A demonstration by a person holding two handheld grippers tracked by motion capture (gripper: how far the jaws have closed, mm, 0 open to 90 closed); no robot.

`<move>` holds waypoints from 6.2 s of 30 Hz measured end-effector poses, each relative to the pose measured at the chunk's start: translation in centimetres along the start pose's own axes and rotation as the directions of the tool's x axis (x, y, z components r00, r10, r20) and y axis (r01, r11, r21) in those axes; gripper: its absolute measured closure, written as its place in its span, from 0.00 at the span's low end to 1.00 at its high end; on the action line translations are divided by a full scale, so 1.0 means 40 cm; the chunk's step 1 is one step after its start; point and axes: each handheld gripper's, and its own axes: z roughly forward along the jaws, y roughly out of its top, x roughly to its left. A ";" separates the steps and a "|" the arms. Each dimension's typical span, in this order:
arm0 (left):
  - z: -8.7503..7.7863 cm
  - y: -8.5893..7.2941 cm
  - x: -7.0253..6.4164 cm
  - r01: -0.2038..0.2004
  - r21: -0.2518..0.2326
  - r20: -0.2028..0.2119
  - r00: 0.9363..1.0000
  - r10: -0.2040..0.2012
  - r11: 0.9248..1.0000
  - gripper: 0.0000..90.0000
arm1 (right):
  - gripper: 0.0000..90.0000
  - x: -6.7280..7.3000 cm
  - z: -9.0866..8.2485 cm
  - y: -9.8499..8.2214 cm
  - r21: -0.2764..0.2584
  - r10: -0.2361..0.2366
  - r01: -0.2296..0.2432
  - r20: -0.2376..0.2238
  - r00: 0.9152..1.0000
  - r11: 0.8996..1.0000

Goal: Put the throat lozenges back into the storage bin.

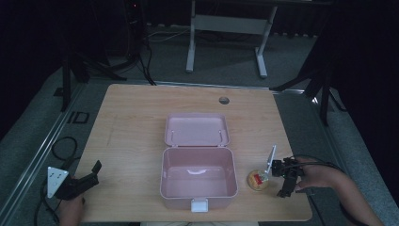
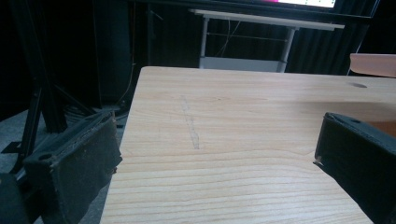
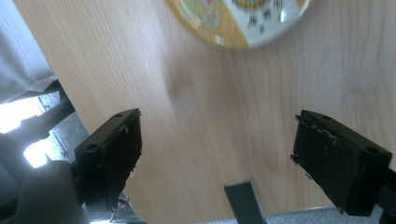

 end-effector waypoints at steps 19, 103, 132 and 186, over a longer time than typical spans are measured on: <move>0.000 0.000 0.000 -0.001 0.003 0.006 1.000 0.001 1.000 0.00 | 0.18 -0.016 0.029 0.122 -0.003 -0.107 0.107 0.031 0.994 0.994; 0.002 0.001 0.002 0.004 0.005 0.026 1.000 -0.004 1.000 0.00 | 0.22 0.185 -0.232 0.460 -0.057 -0.355 0.355 0.017 0.935 0.933; 0.002 0.001 0.002 -0.001 0.010 0.026 1.000 0.000 1.000 0.00 | 0.22 0.176 -0.041 0.515 0.058 -0.391 0.394 -0.056 0.918 0.917; 0.002 0.001 0.000 0.001 0.007 0.020 1.000 -0.001 1.000 0.00 | 0.14 -0.050 0.033 0.080 -0.644 0.163 -0.052 0.113 0.980 0.763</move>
